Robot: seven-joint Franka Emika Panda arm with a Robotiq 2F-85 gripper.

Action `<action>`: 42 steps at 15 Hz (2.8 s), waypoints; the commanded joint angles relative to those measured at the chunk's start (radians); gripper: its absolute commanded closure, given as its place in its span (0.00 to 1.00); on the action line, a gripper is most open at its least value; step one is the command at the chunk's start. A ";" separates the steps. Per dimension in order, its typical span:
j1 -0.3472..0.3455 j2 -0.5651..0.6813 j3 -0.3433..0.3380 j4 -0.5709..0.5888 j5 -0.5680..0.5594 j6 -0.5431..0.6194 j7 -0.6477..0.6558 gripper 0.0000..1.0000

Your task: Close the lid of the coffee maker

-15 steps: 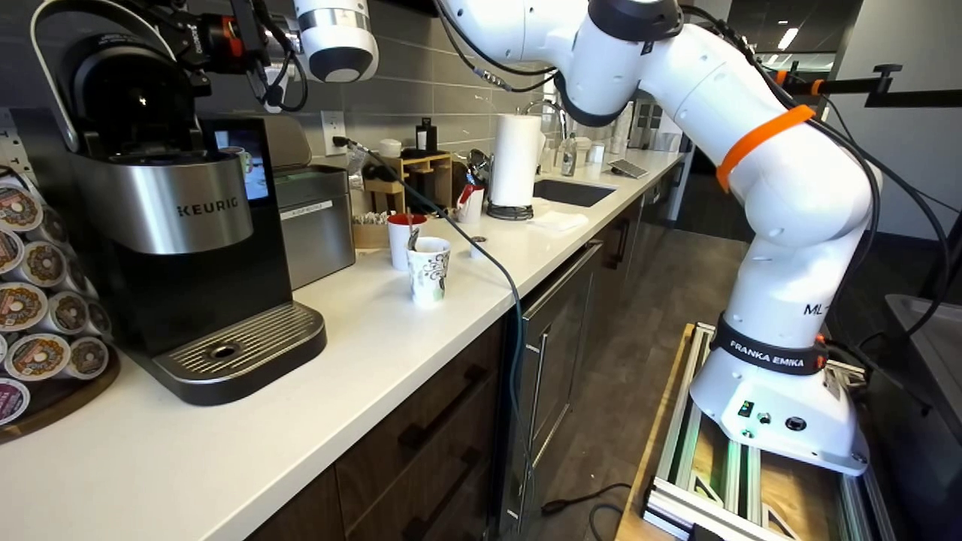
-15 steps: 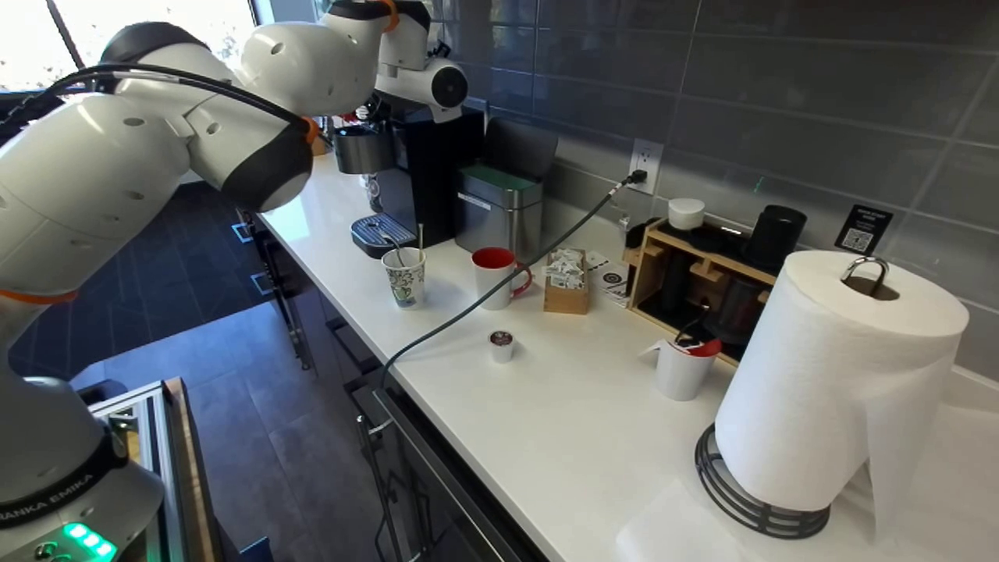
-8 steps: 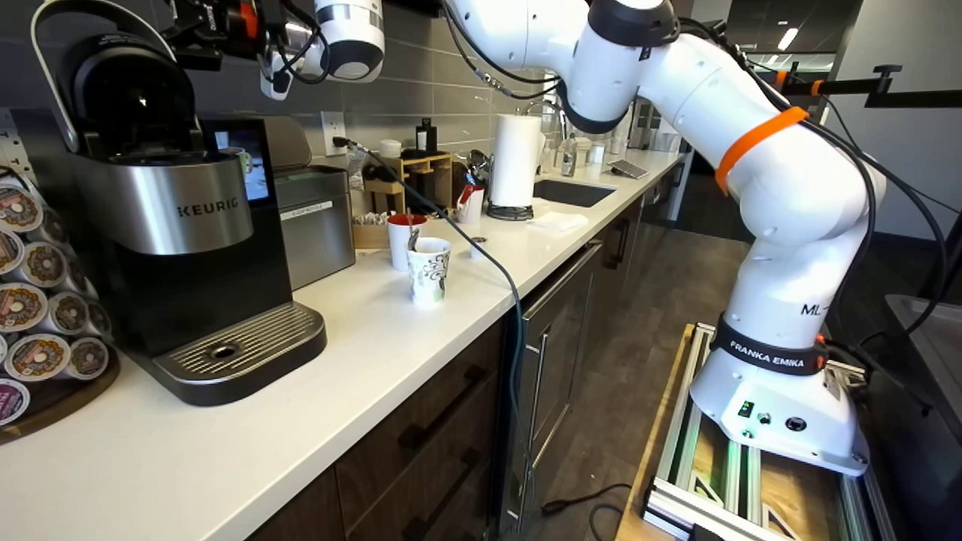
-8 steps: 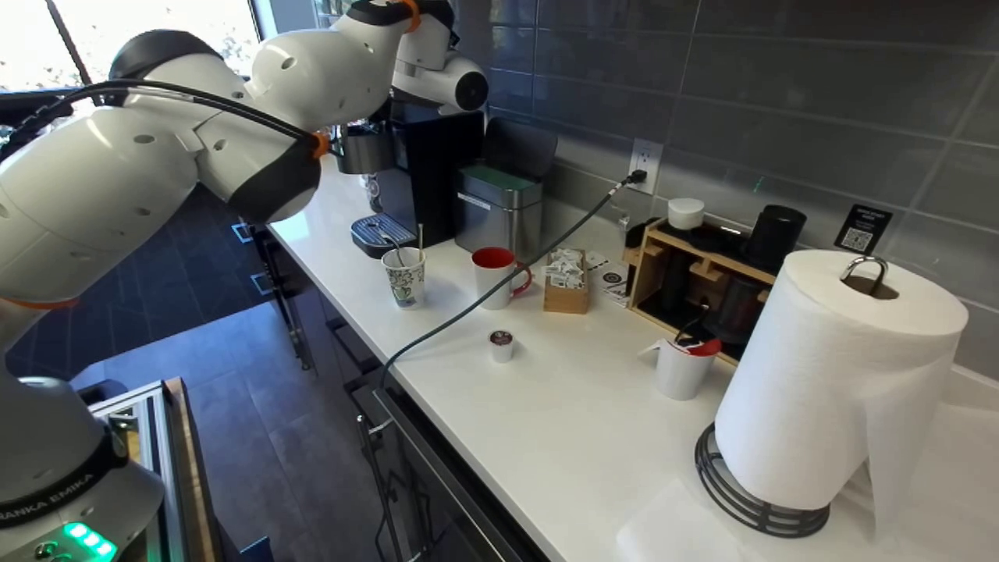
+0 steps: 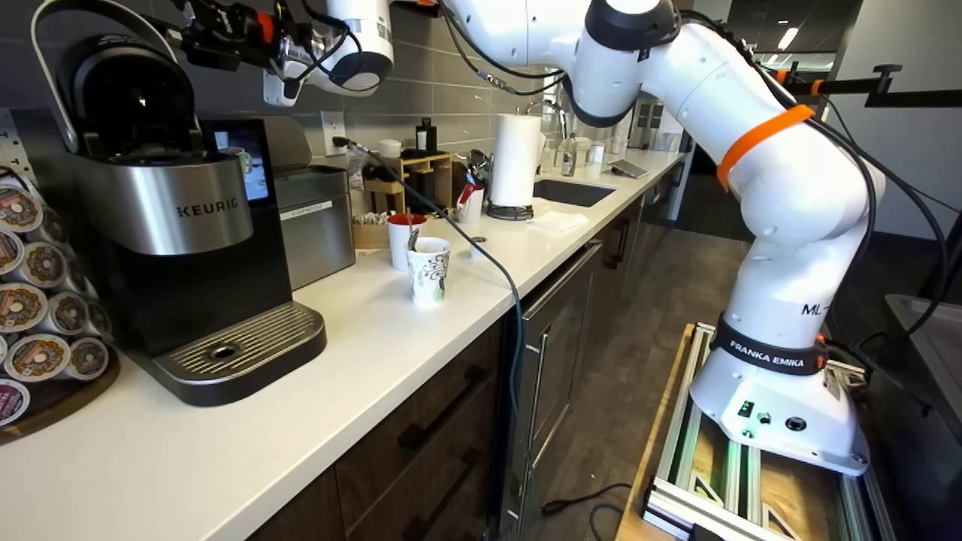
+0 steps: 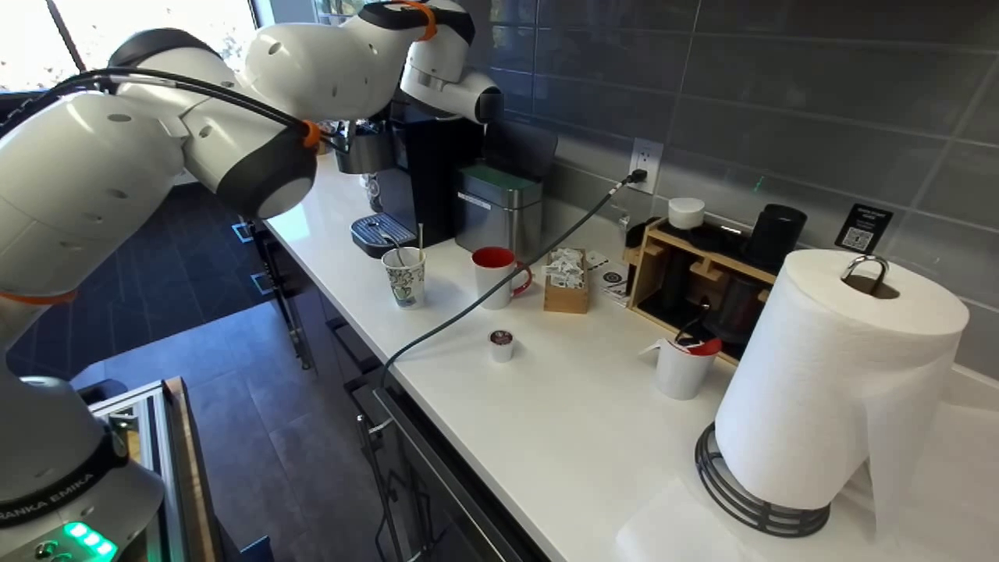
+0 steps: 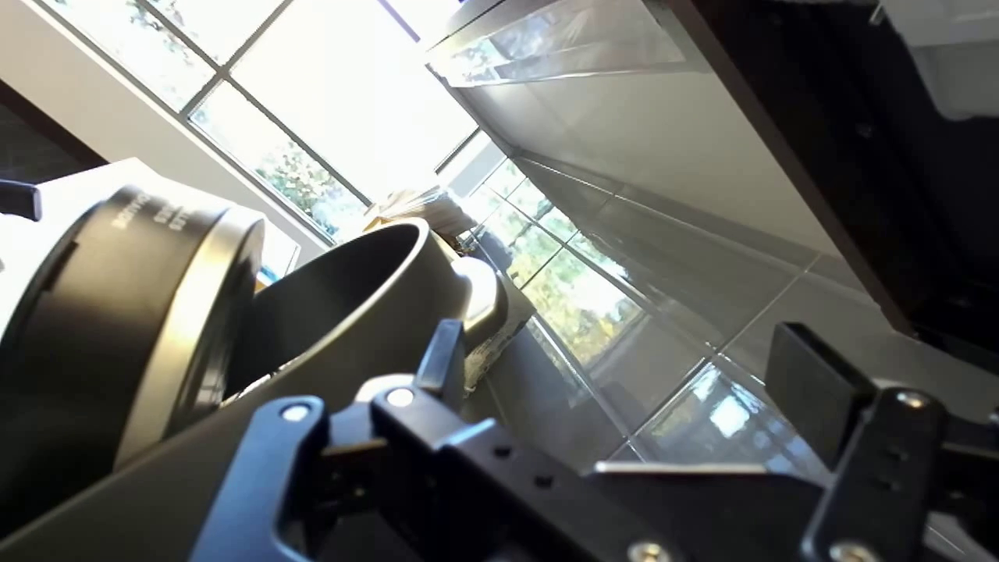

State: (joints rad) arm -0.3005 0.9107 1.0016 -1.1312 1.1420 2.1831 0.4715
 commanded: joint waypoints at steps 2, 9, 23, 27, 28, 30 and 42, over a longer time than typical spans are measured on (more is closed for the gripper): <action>0.100 -0.077 -0.177 0.028 0.210 0.026 -0.082 0.00; 0.248 -0.154 -0.426 0.045 0.463 0.063 -0.361 0.00; 0.412 -0.190 -0.717 0.035 0.442 -0.069 -0.285 0.00; 0.380 -0.176 -0.724 0.048 0.446 -0.312 -0.176 0.00; 0.375 -0.175 -0.730 0.050 0.447 -0.357 -0.158 0.00; 0.369 -0.175 -0.743 0.045 0.449 -0.414 -0.130 0.00; 0.365 -0.310 -0.797 -0.188 0.436 -0.479 -0.119 0.00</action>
State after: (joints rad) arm 0.0693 0.6878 0.2389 -1.1709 1.5863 1.7312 0.3639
